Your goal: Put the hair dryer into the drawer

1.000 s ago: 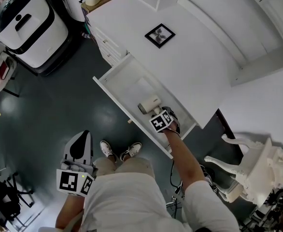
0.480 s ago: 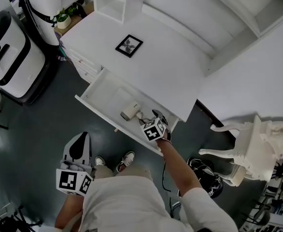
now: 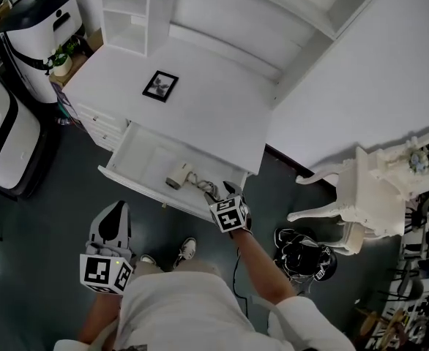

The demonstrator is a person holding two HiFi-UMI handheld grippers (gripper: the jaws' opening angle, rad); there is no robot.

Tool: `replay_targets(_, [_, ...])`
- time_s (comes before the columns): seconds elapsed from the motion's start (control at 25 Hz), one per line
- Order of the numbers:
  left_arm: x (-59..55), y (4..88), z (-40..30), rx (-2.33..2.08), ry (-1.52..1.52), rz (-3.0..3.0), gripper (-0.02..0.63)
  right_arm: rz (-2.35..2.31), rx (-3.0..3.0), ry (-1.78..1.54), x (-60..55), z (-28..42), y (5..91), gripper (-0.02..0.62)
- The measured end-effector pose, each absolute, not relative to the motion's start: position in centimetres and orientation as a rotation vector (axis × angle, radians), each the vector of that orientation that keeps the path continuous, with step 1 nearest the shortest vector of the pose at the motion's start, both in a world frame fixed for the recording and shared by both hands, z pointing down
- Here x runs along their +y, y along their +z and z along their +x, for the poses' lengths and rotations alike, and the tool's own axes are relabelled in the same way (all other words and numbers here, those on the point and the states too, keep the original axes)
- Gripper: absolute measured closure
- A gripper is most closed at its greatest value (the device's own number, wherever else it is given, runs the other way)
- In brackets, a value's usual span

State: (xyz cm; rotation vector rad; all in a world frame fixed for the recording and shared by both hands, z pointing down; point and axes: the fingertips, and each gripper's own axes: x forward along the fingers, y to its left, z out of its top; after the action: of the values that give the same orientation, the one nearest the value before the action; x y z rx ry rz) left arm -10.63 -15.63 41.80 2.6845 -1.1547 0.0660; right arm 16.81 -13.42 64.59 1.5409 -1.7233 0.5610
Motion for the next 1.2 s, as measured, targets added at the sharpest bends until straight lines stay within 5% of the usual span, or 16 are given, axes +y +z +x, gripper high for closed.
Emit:
replay_targets(0.24, [-15.5,41.4,-11.6,-1.078,0.045,2.728,0.589,1.735,-1.730,0.638,-9.8,15.4,61.0,0.398])
replay_targets(0.48, [-15.7,39.8,-10.3,-1.018,0.011,2.806,0.589,1.998,-1.709,0.626,-6.4,17.1,55.7,0.583])
replay_targets(1.2, [-15.0,32.5,-7.9,-1.071,-0.133,2.925,0.589,2.457,-1.957,0.333,-1.5,23.2,35.9,0.584])
